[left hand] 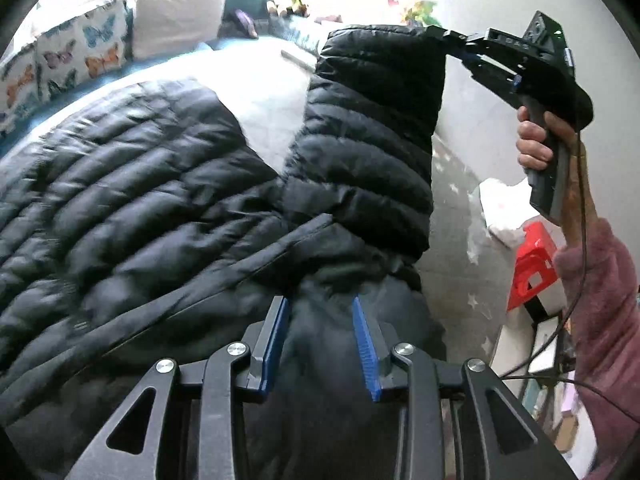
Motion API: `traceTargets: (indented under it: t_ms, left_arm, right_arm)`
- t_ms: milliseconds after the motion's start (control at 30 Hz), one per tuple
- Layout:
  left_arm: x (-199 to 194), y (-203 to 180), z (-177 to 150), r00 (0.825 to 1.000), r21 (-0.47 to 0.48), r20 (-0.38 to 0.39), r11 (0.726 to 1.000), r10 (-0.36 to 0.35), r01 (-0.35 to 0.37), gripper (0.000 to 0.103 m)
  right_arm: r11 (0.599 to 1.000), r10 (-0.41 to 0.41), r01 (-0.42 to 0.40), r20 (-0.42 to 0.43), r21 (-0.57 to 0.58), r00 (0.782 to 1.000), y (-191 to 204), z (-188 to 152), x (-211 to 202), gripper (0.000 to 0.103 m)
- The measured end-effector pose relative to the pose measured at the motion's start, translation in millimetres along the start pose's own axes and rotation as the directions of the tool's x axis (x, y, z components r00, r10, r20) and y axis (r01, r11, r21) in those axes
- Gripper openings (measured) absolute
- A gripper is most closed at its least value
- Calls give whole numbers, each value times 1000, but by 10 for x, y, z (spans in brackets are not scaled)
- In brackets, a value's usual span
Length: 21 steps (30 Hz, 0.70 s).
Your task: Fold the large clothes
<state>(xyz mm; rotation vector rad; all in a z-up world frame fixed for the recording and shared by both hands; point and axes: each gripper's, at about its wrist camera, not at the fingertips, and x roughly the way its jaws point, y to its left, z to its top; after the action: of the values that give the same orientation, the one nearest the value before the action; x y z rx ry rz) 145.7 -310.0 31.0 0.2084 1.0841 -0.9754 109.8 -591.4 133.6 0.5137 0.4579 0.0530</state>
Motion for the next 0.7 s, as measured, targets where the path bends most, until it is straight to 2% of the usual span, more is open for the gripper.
traceTargets:
  t_ms: [133, 233, 333, 467, 600, 633, 700]
  left_arm:
    - [-591, 197, -296, 994, -29, 91, 998, 64, -61, 37]
    - [-992, 451, -638, 980, -89, 135, 987, 143, -131, 38]
    - [-1305, 703, -1039, 968, -154, 157, 973, 198, -174, 38]
    - [-1624, 998, -1640, 954, -237, 181, 952, 239, -194, 38]
    - [-1791, 1290, -2242, 954, -333, 192, 930, 229, -156, 38]
    - [-1826, 1332, -2346, 955, -347, 200, 927, 221, -142, 38]
    - [-1888, 1376, -2526, 952, -378, 219, 918, 216, -121, 38]
  right_arm:
    - [990, 78, -76, 17, -119, 997, 676, -35, -186, 12]
    - [964, 141, -136, 1, -229, 990, 1272, -169, -282, 12]
    - [920, 189, -197, -56, -338, 980, 1849, -427, -292, 12]
    - [836, 194, -272, -207, -477, 959, 2567, -986, -75, 12]
    - [749, 120, -337, -384, -570, 916, 2990, -1750, 383, 12]
    - [722, 94, -357, -428, -592, 899, 3056, -1980, 523, 12]
    - [692, 72, -422, -526, -586, 848, 3129, -2359, 745, 12]
